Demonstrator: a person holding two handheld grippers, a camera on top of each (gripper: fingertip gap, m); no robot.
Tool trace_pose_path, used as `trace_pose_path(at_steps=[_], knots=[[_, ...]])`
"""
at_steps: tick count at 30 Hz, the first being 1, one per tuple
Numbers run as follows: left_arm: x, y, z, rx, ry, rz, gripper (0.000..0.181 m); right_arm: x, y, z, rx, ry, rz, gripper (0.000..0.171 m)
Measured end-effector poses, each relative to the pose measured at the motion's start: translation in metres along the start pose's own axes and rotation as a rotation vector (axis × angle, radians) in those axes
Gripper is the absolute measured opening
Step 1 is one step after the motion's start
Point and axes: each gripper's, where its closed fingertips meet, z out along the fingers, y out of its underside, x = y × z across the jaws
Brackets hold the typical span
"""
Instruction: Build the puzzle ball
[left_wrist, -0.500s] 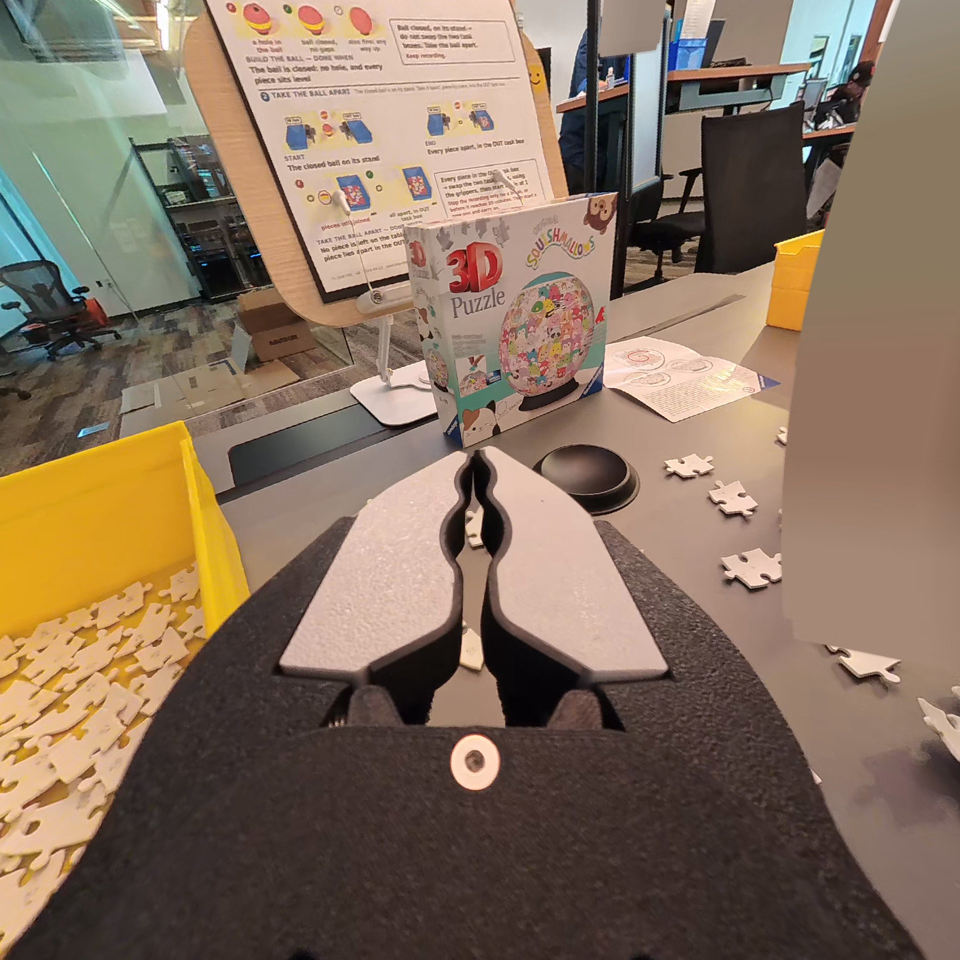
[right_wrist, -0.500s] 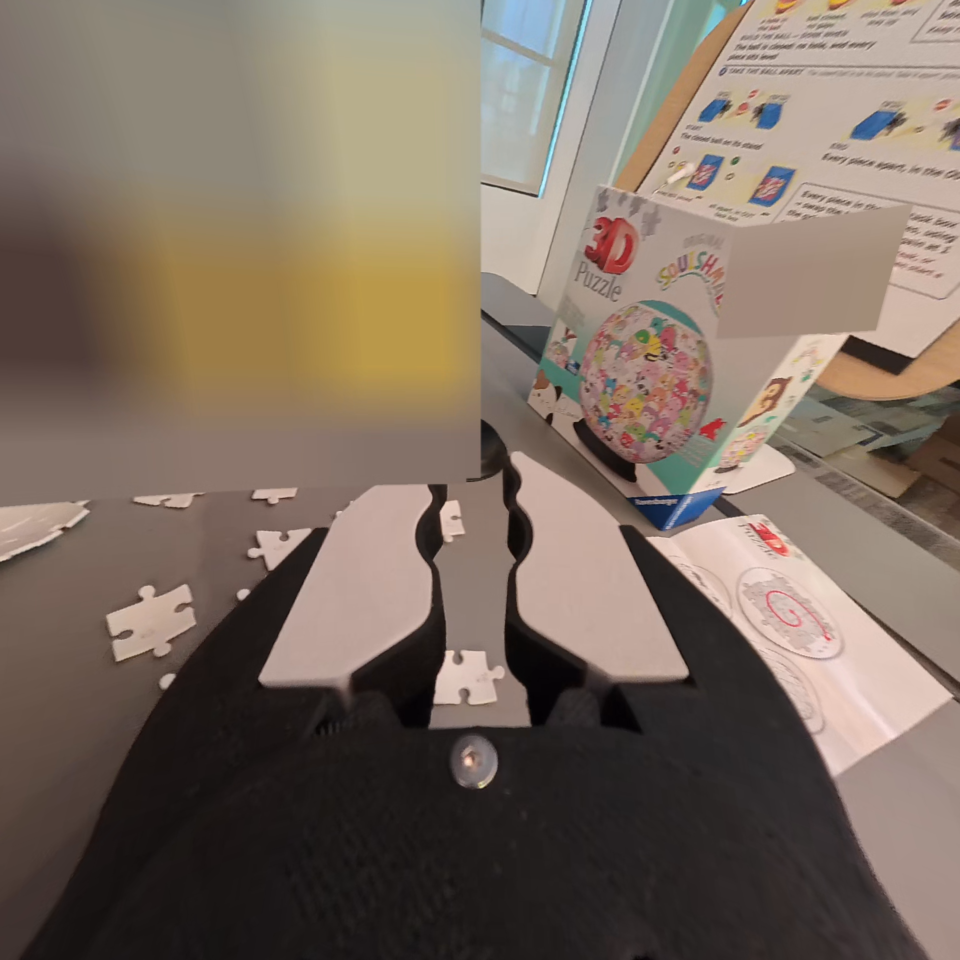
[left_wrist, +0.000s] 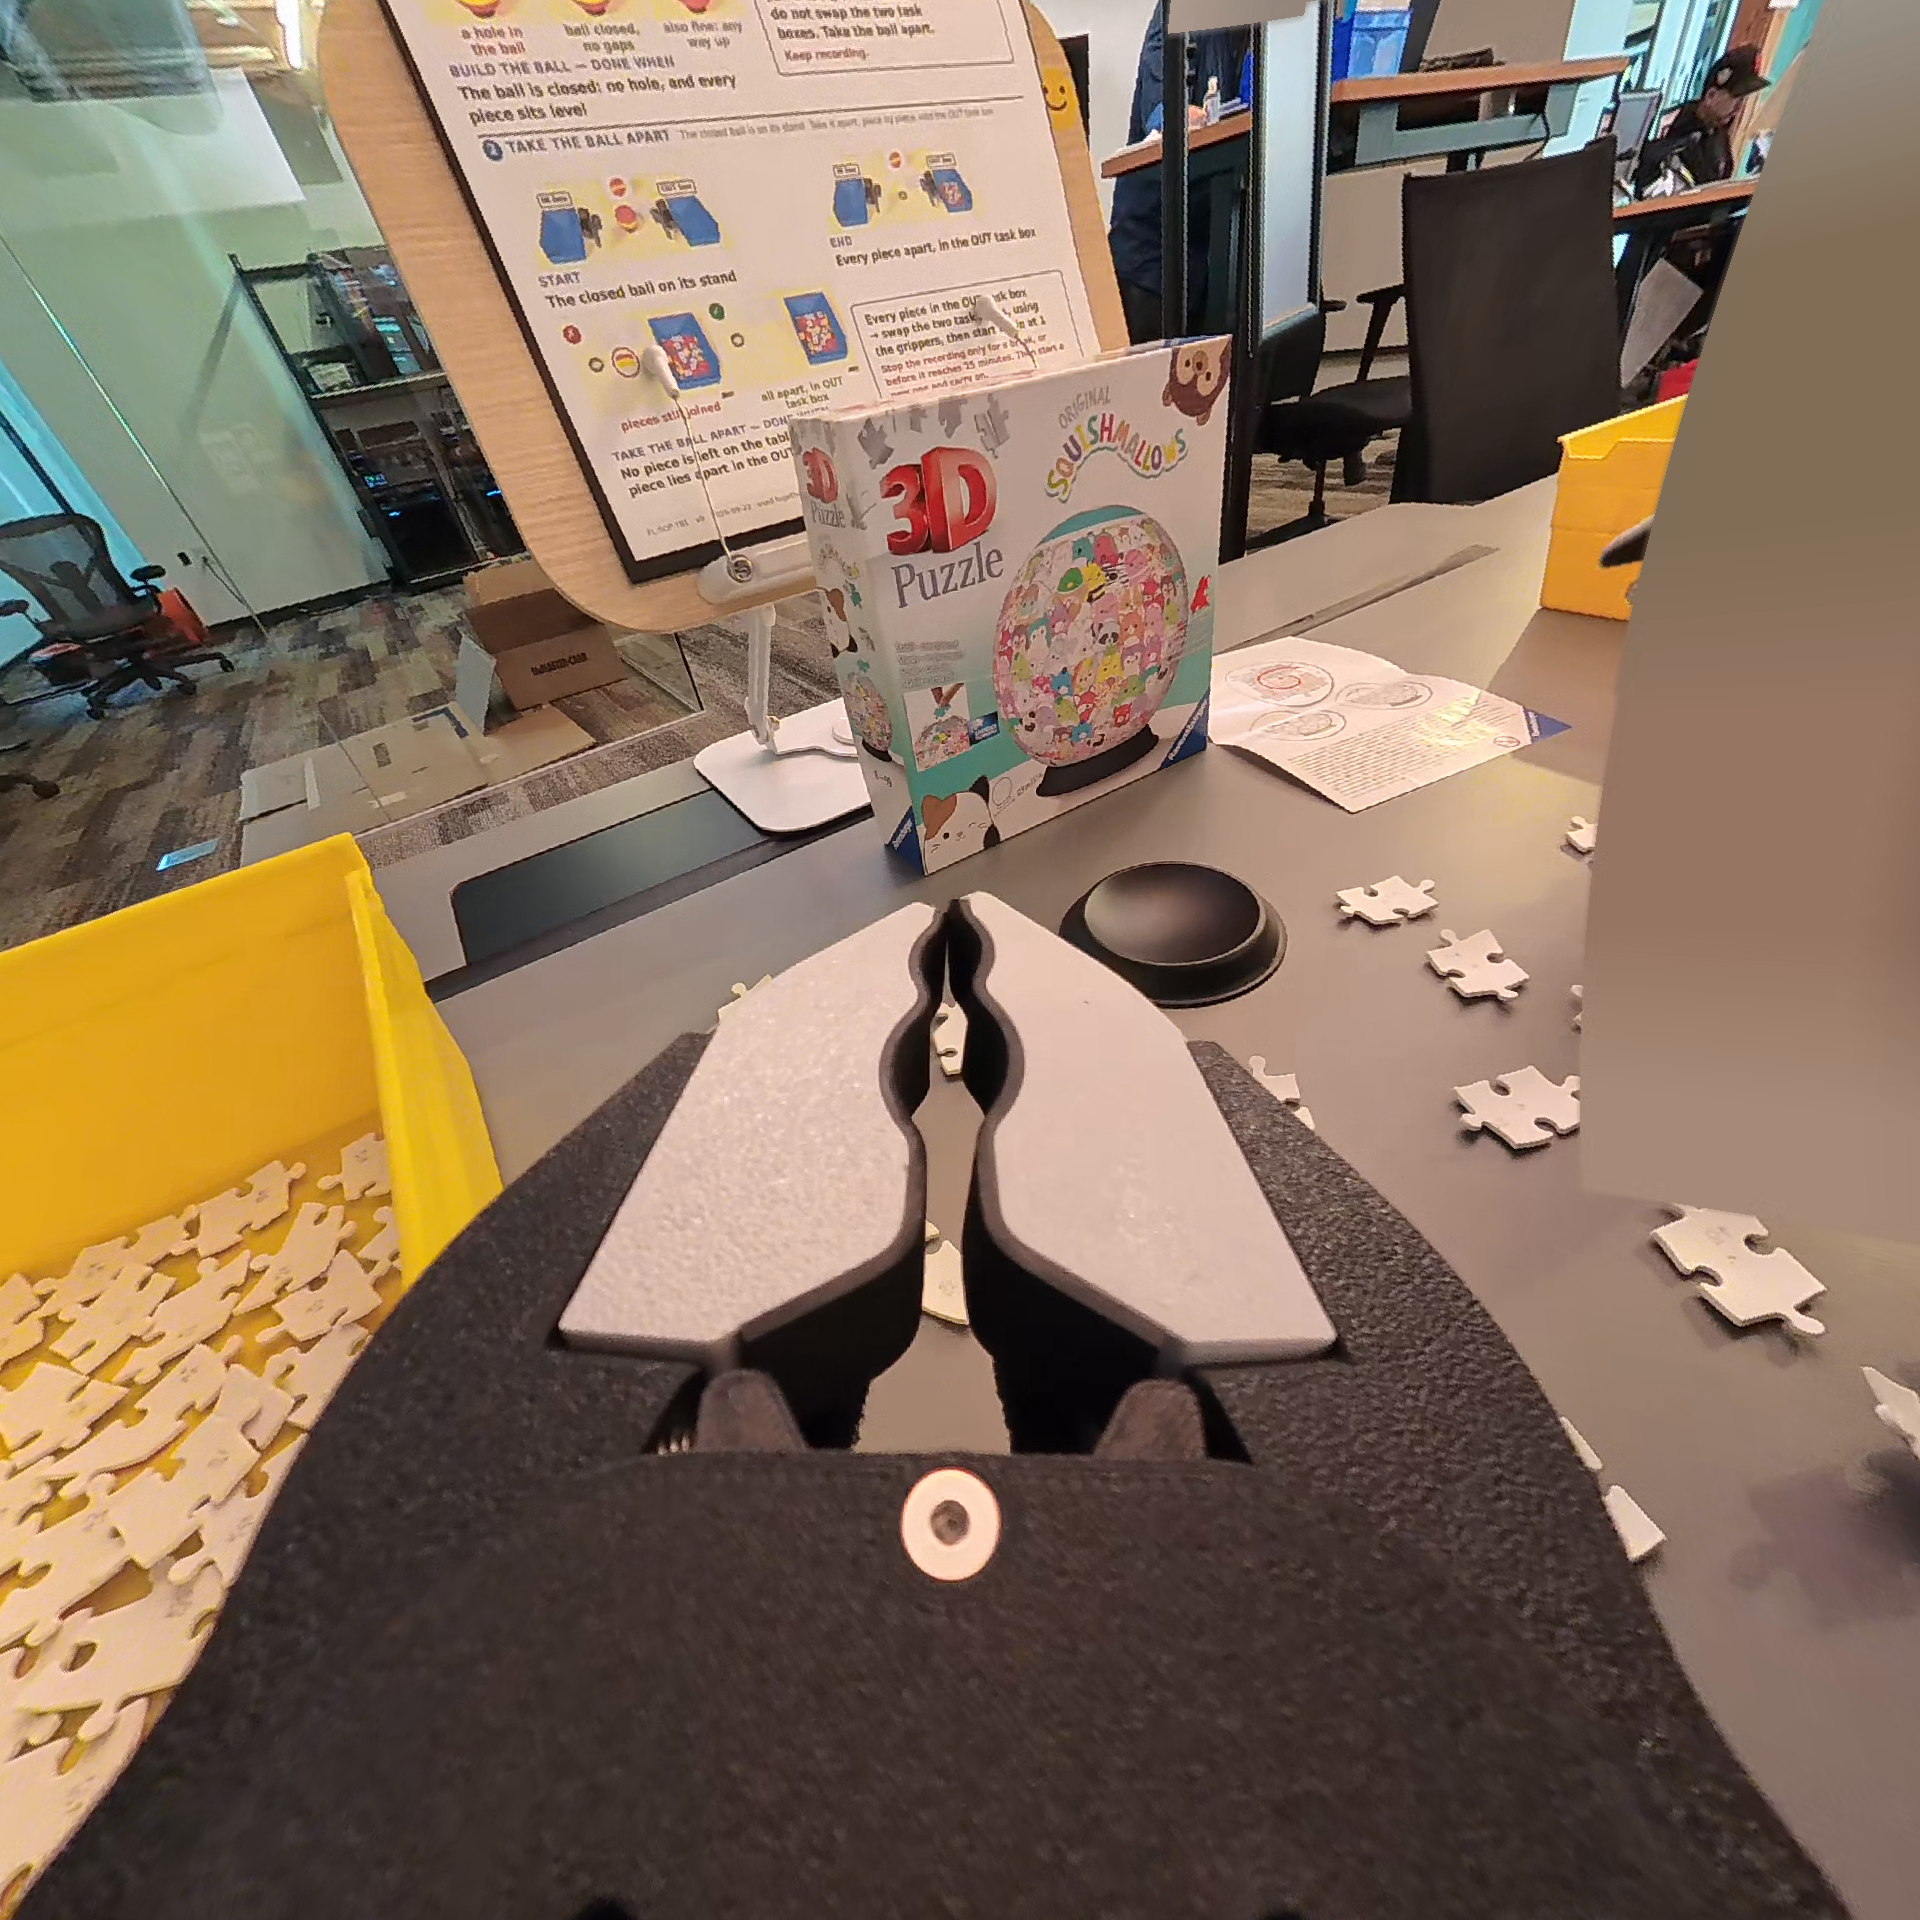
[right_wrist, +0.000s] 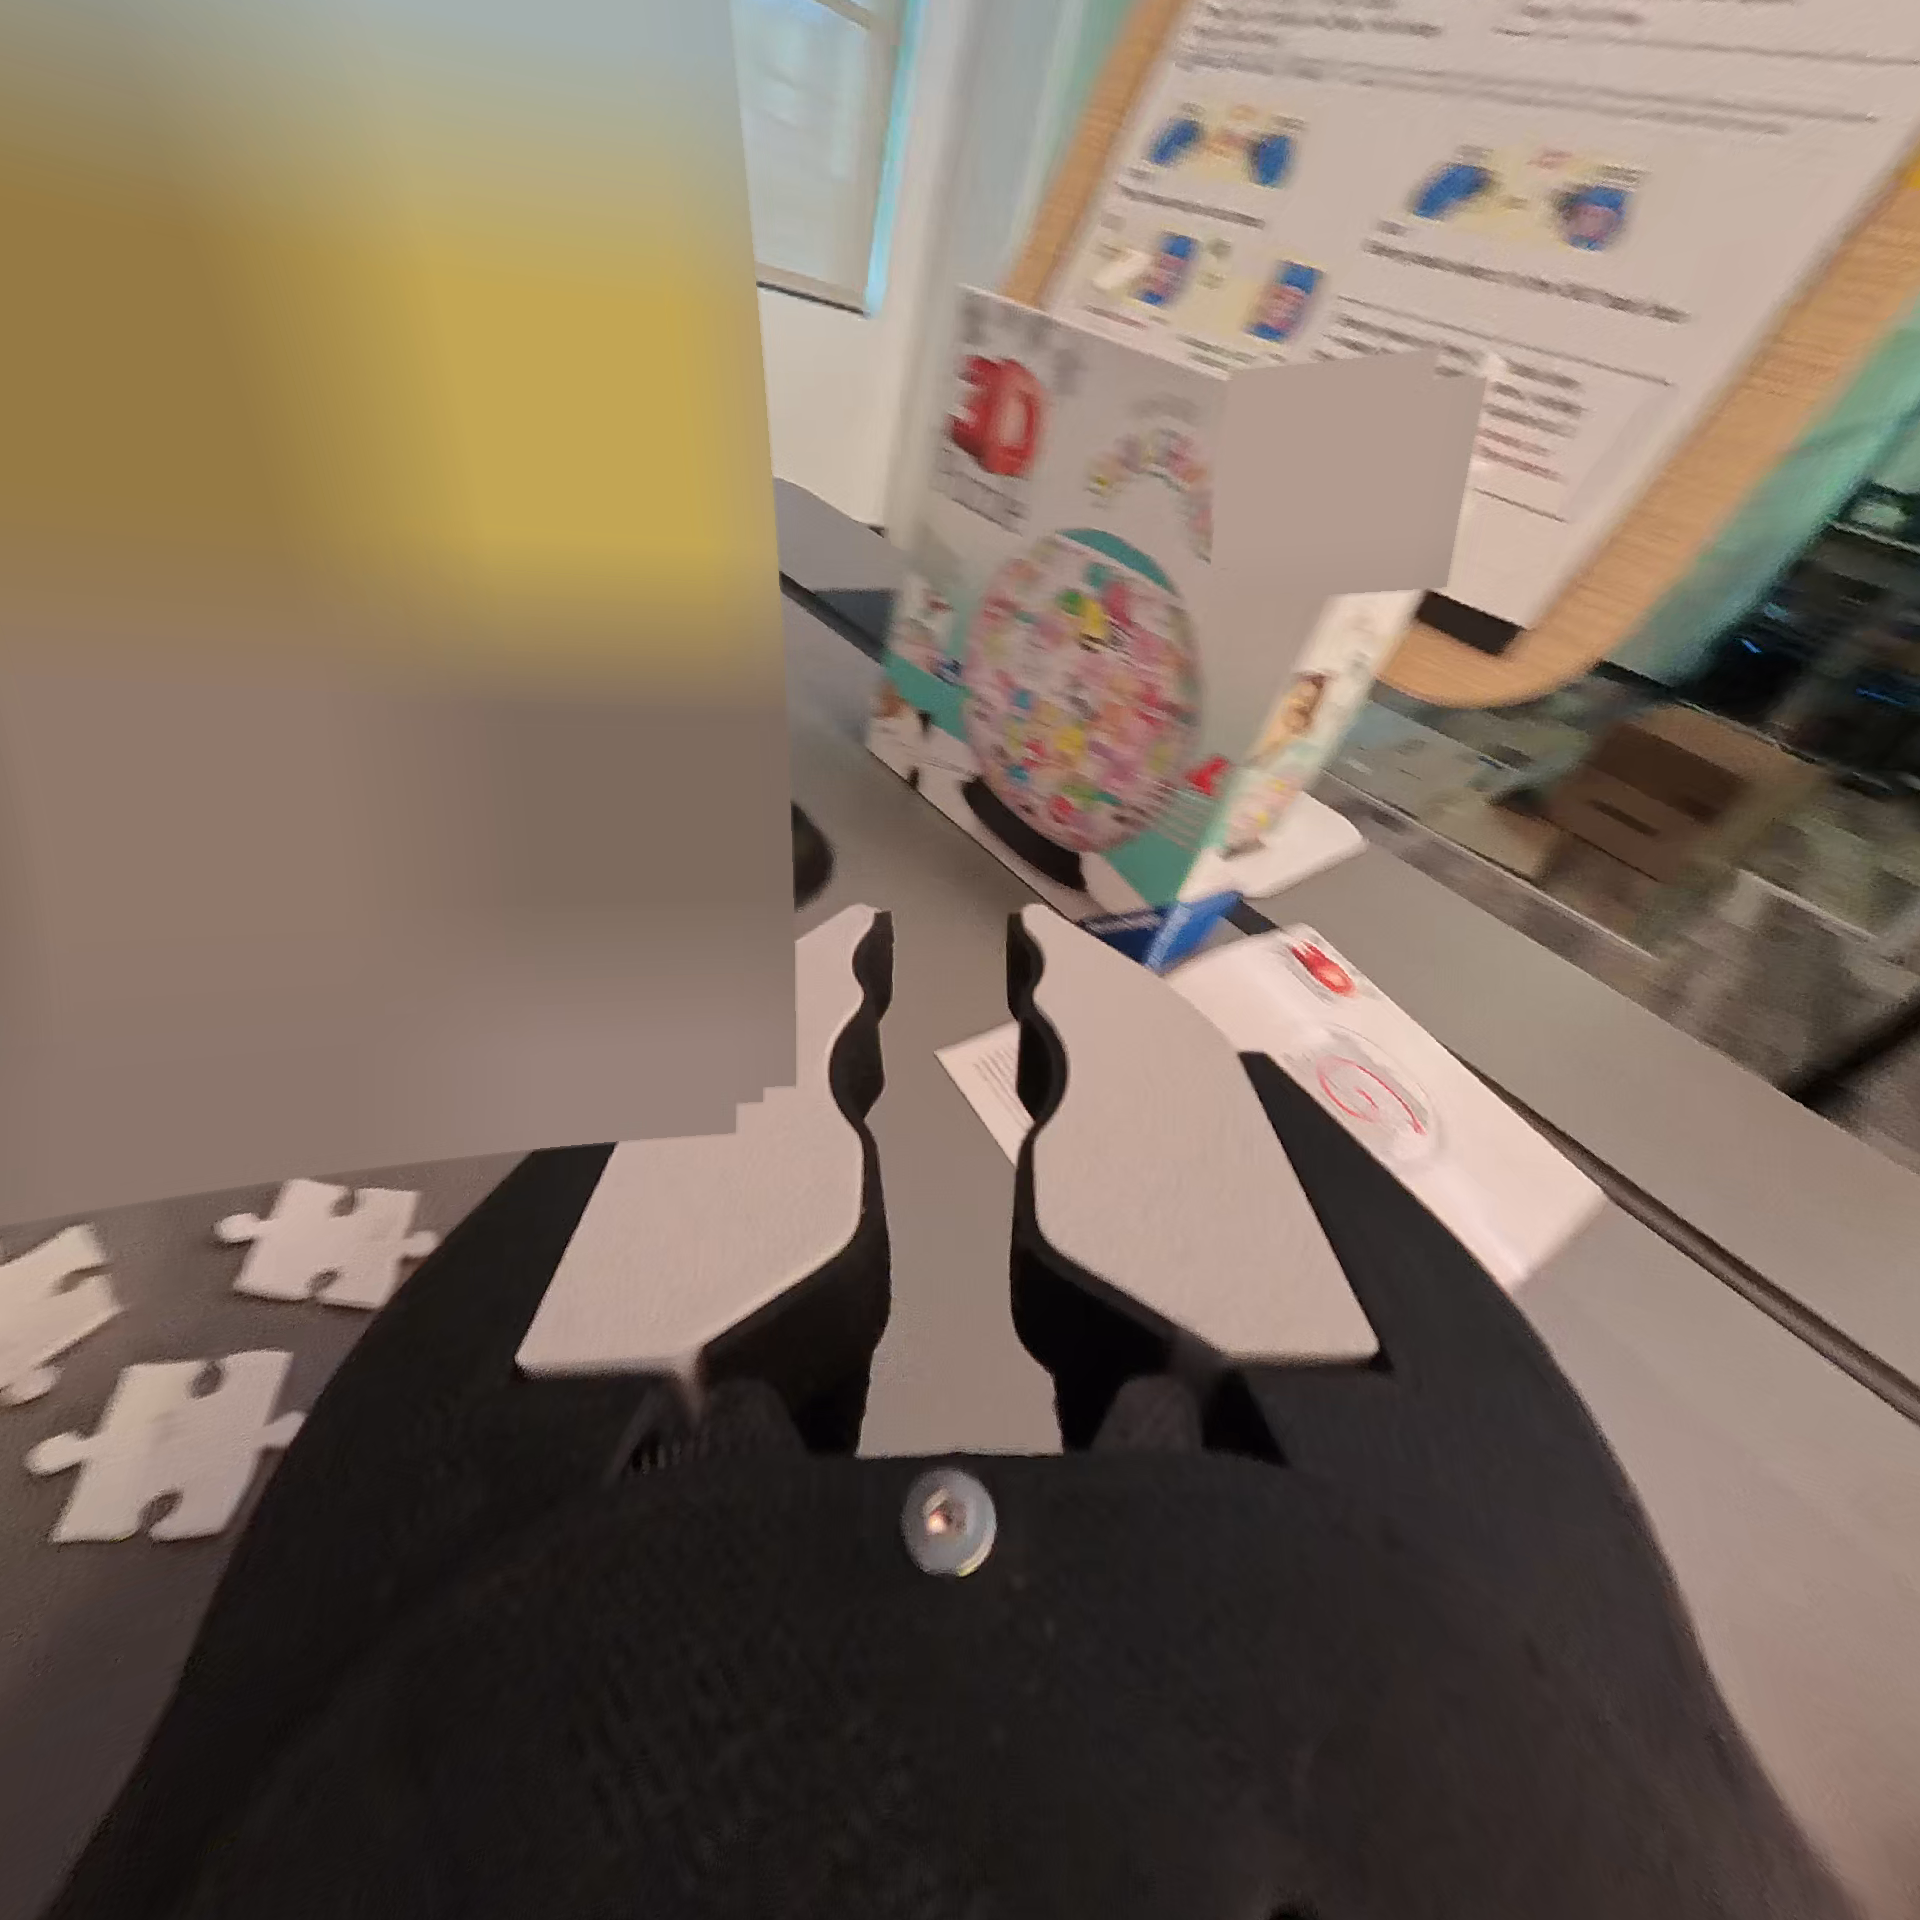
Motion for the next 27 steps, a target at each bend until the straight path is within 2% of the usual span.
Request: trace_pose_path(at_steps=[11, 21, 27], knots=[[0.001, 0.003, 0.001, -0.013, 0.006, 0.005, 0.000, -0.003, 0.016, 0.007, -0.076, -0.056, 0.067, 0.021], [0.001, 0.002, 0.000, -0.013, 0.003, 0.017, 0.000, -0.041, 0.026, 0.009, -0.161, -0.257, 0.051, 0.022], [0.002, 0.001, -0.001, -0.008, 0.003, 0.030, 0.000, -0.080, 0.044, -0.023, -0.395, -0.457, 0.040, 0.034]])
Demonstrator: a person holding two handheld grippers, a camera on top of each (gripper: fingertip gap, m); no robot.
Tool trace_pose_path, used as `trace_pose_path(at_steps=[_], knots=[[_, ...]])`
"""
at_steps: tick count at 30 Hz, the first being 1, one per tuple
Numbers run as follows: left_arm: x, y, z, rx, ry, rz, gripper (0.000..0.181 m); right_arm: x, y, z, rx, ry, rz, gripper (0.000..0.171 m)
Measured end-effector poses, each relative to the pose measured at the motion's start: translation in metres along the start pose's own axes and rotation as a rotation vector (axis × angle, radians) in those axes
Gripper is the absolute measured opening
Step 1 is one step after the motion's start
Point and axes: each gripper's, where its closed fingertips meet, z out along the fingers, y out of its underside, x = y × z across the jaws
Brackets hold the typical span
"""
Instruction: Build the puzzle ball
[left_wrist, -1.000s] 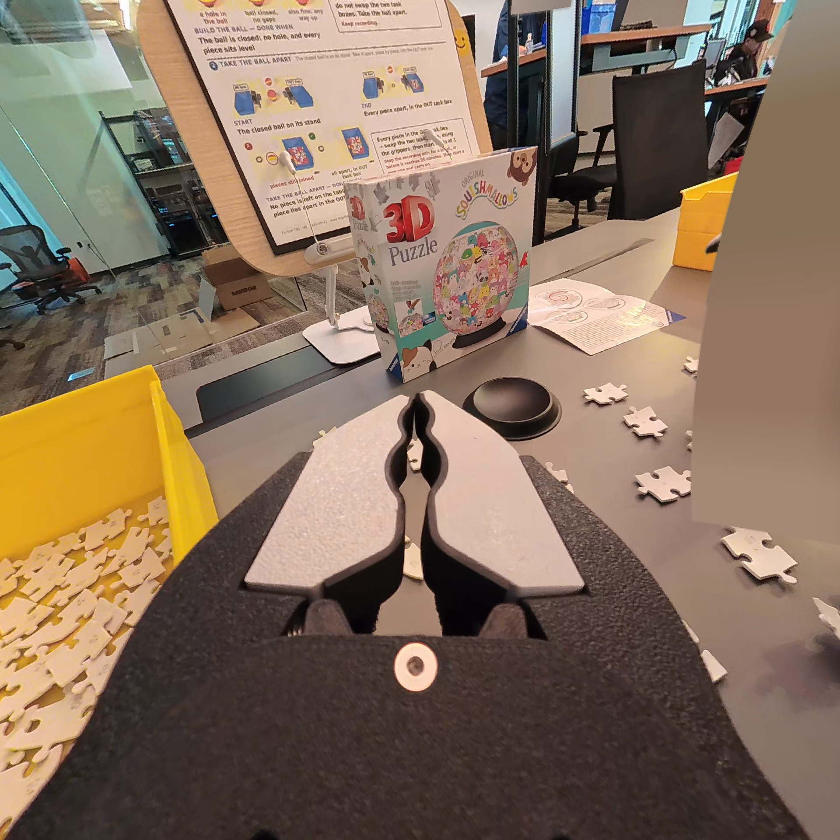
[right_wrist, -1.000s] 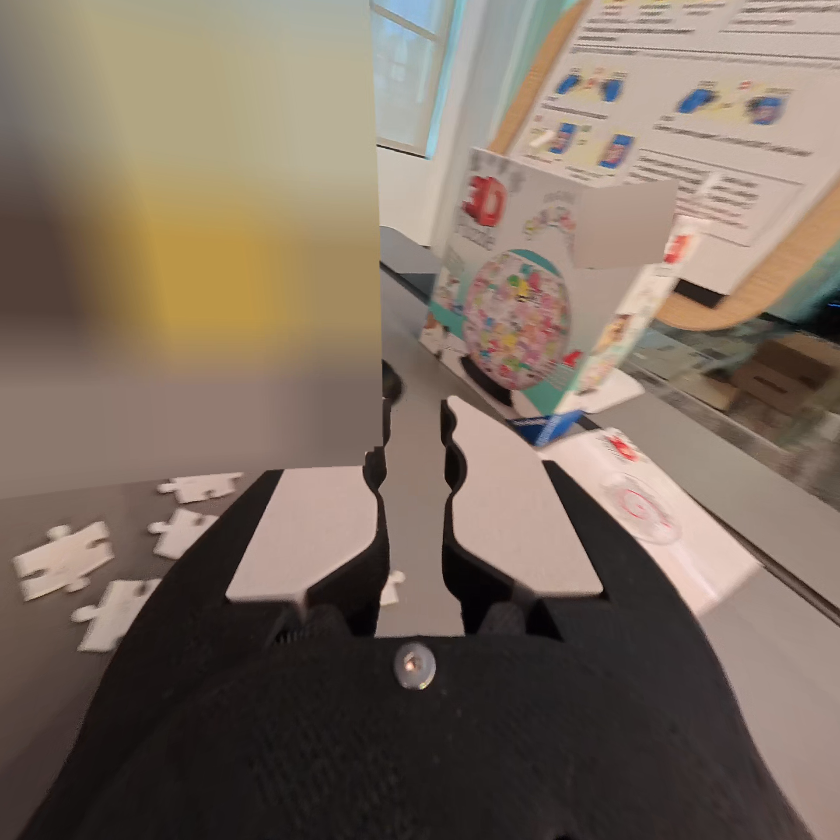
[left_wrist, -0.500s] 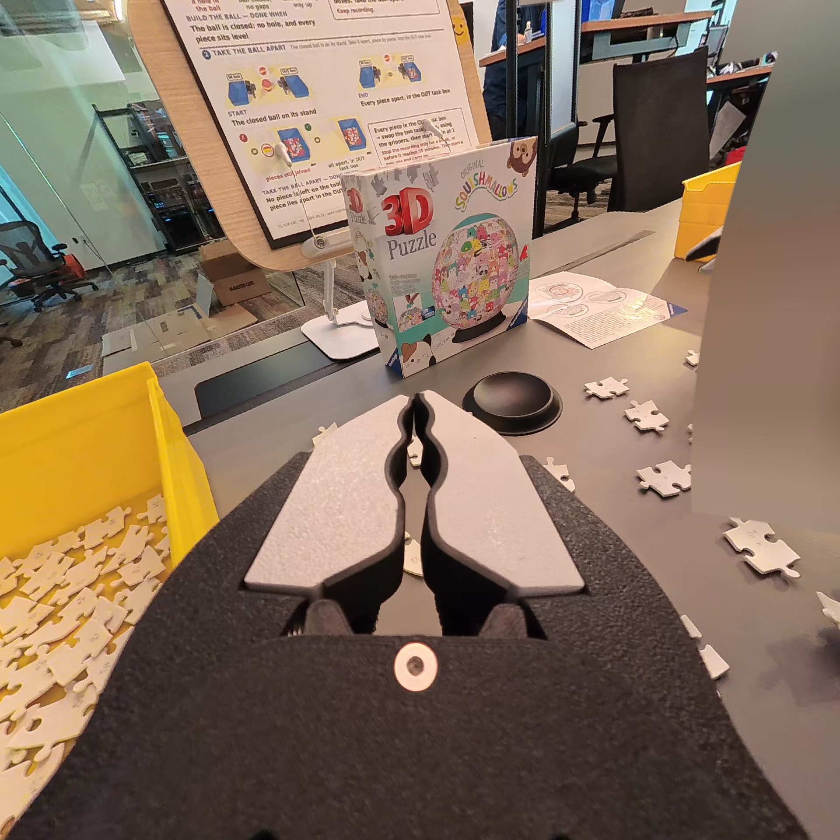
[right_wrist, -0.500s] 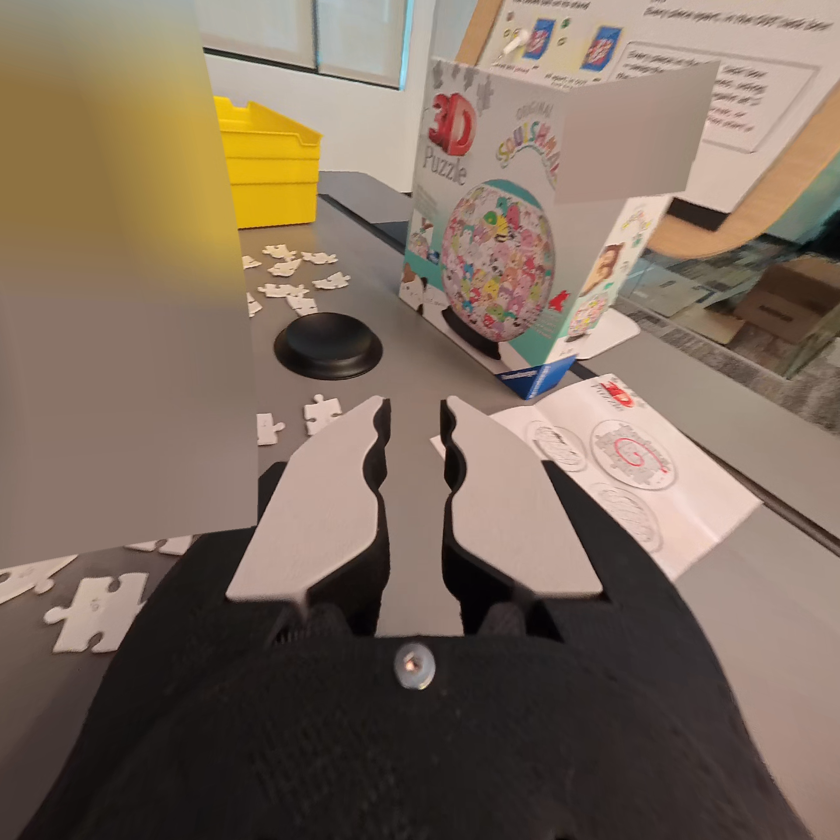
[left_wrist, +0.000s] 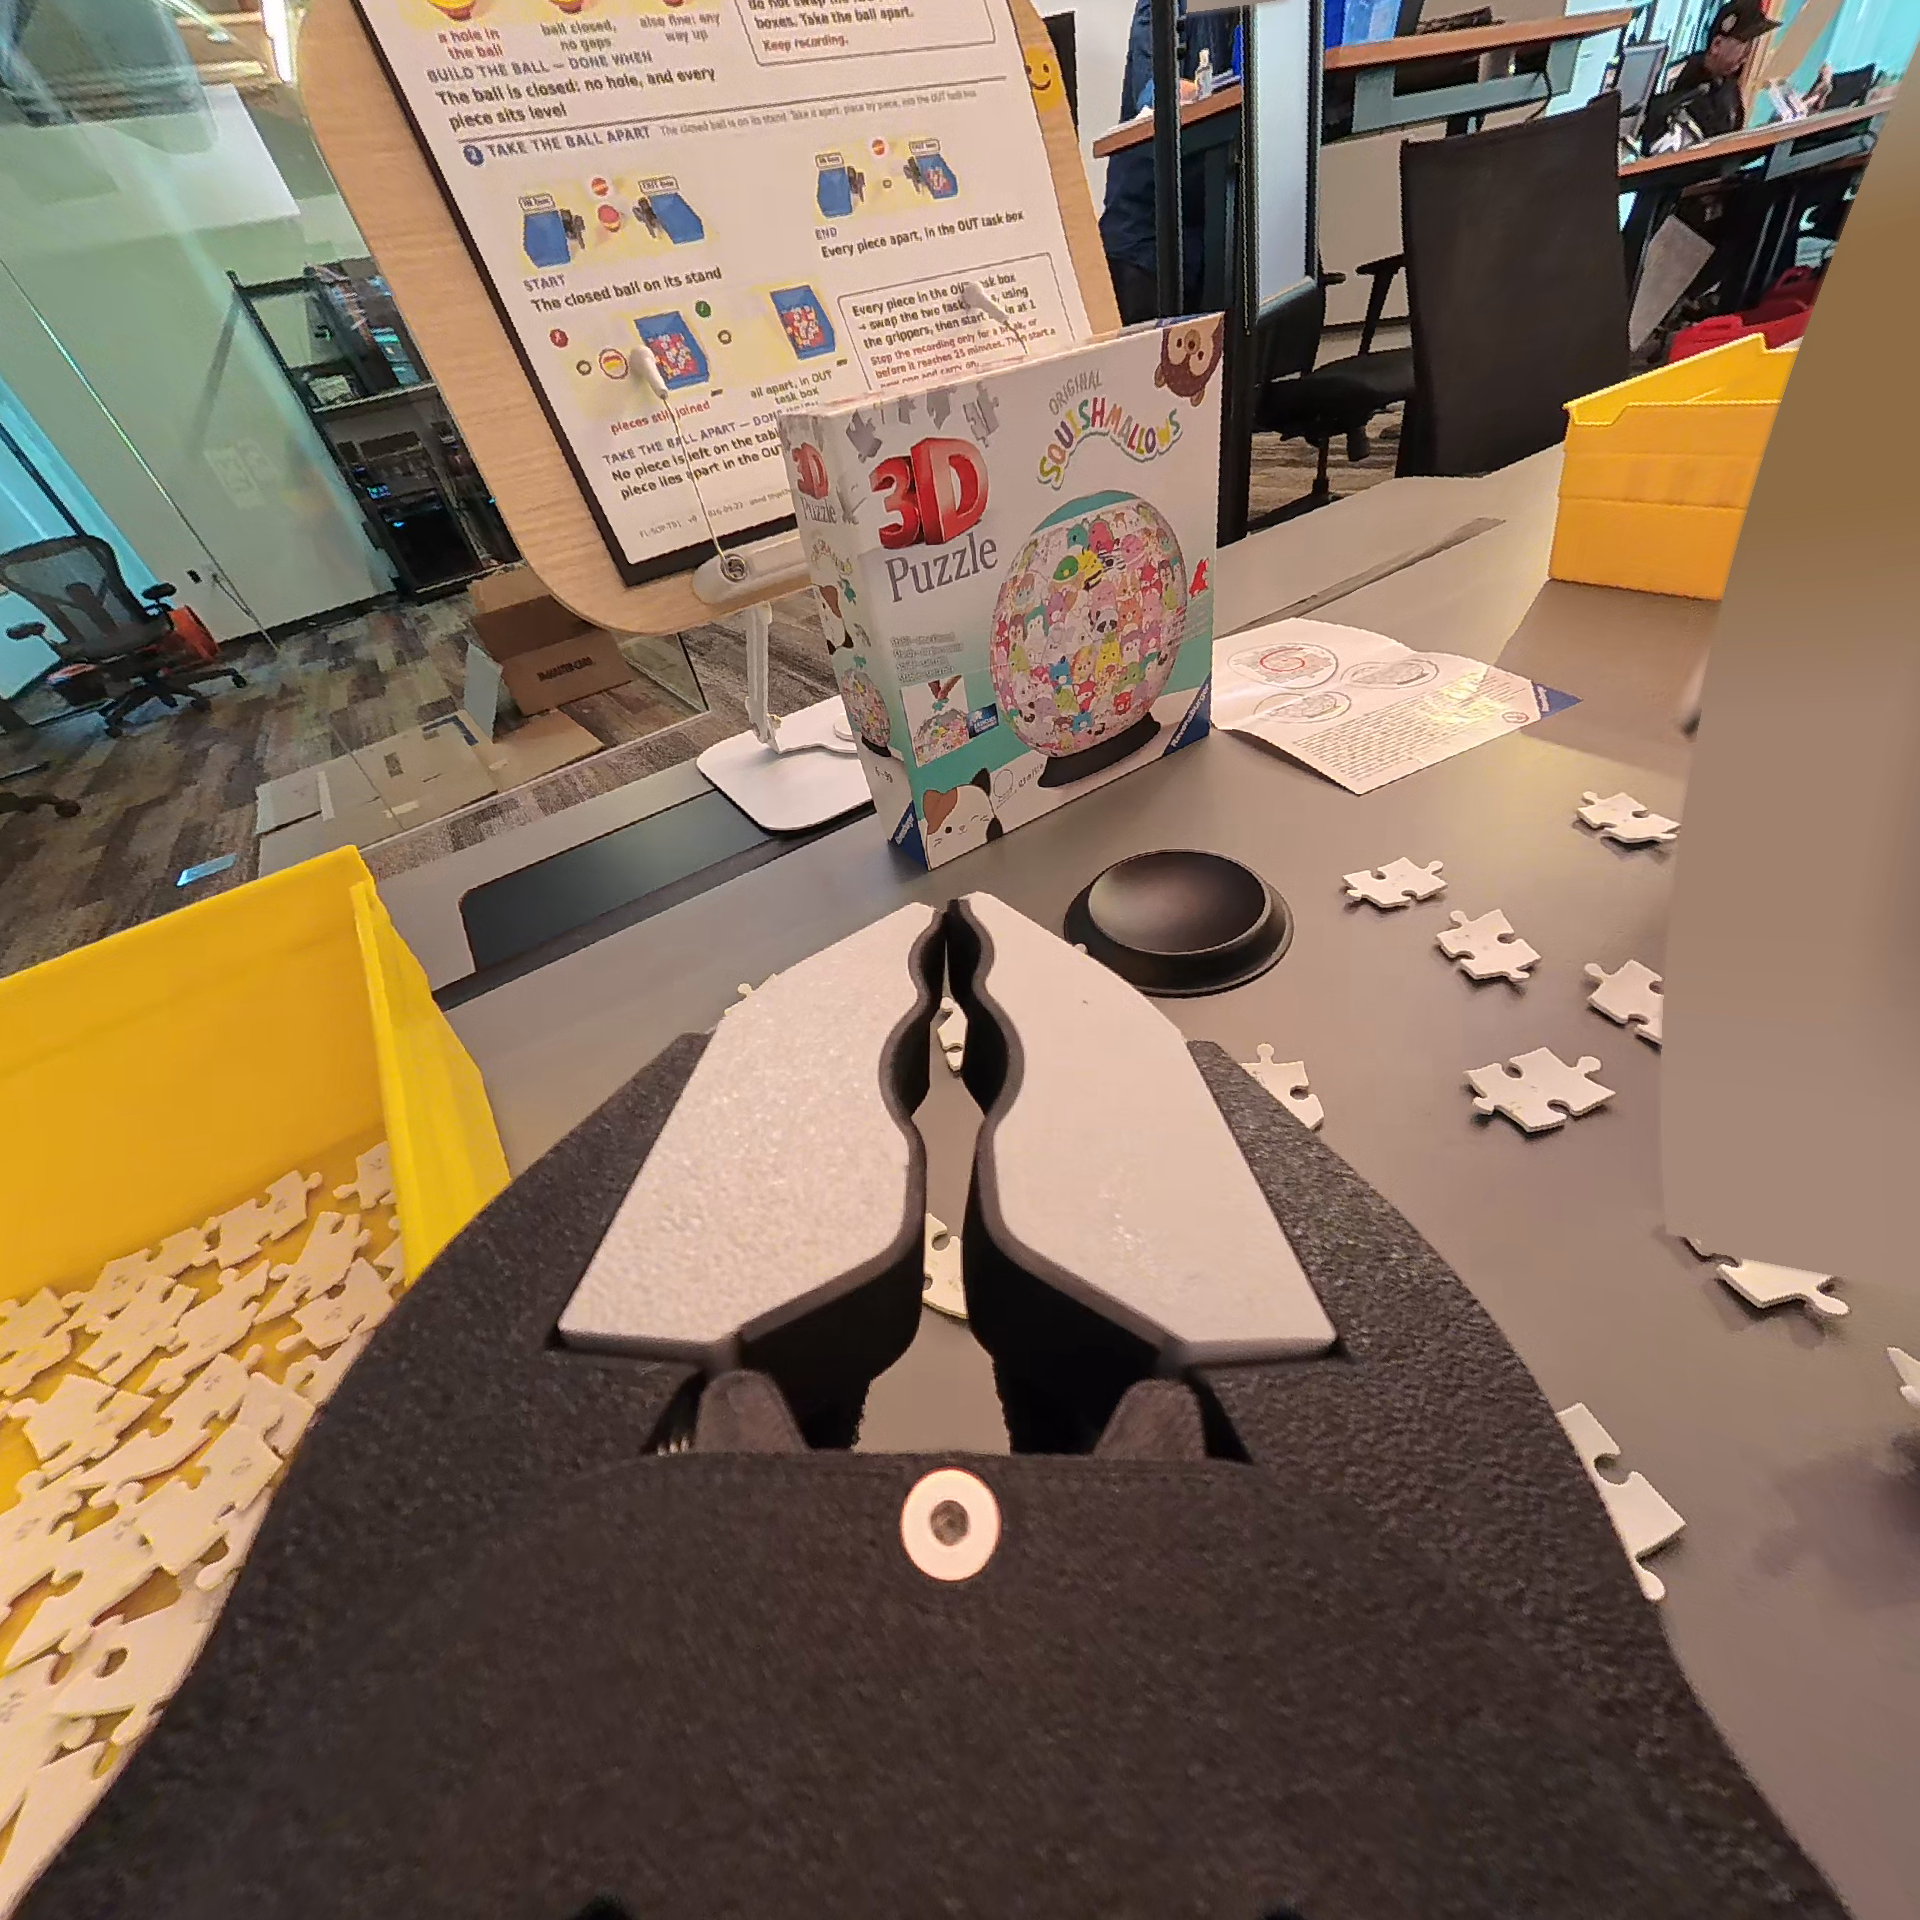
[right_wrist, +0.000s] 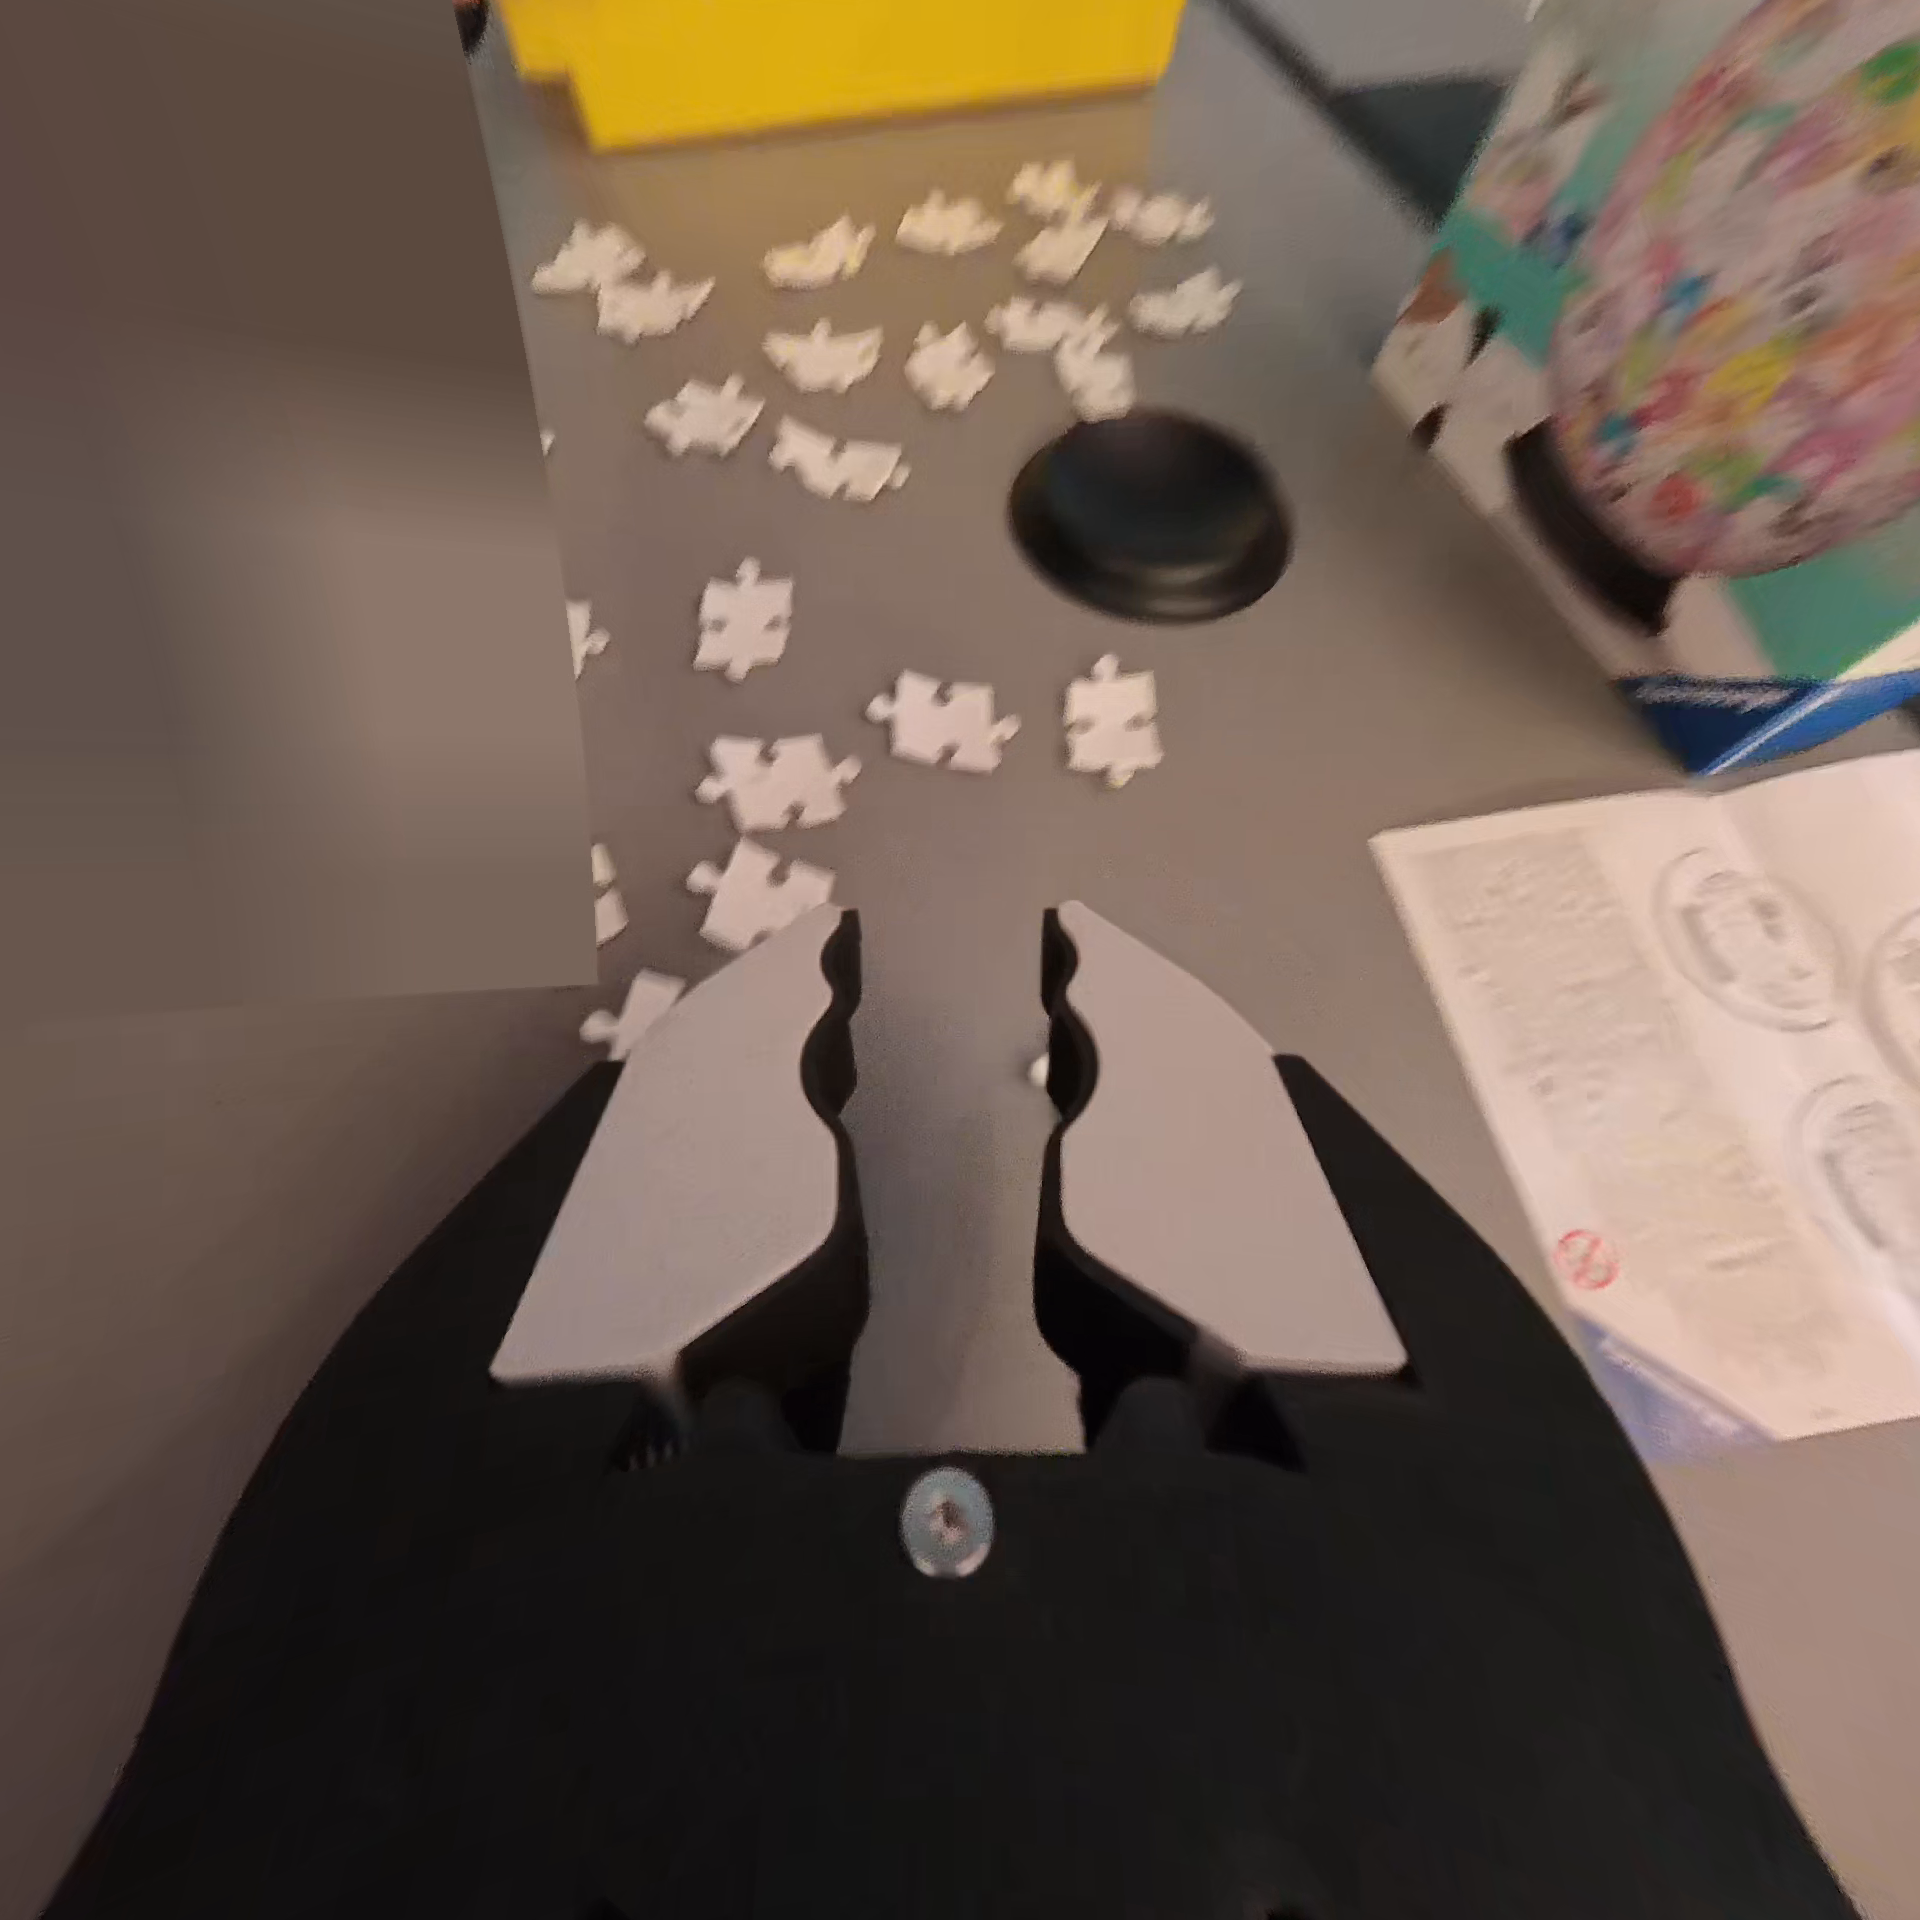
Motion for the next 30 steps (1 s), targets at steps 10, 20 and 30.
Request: trace_pose_path(at_steps=[10, 20, 30], knots=[[0.007, -0.012, -0.005, 0.043, 0.004, 0.032, 0.000, -0.064, 0.039, -0.004, -0.169, 0.001, 0.001, 0.041], [0.015, -0.036, -0.019, 0.123, -0.016, 0.089, 0.000, -0.068, 0.047, 0.011, -0.266, 0.034, 0.046, 0.029], [0.051, -0.039, -0.044, 0.095, 0.048, 0.082, 0.000, -0.069, 0.047, 0.012, -0.254, -0.076, 0.061, 0.012]])
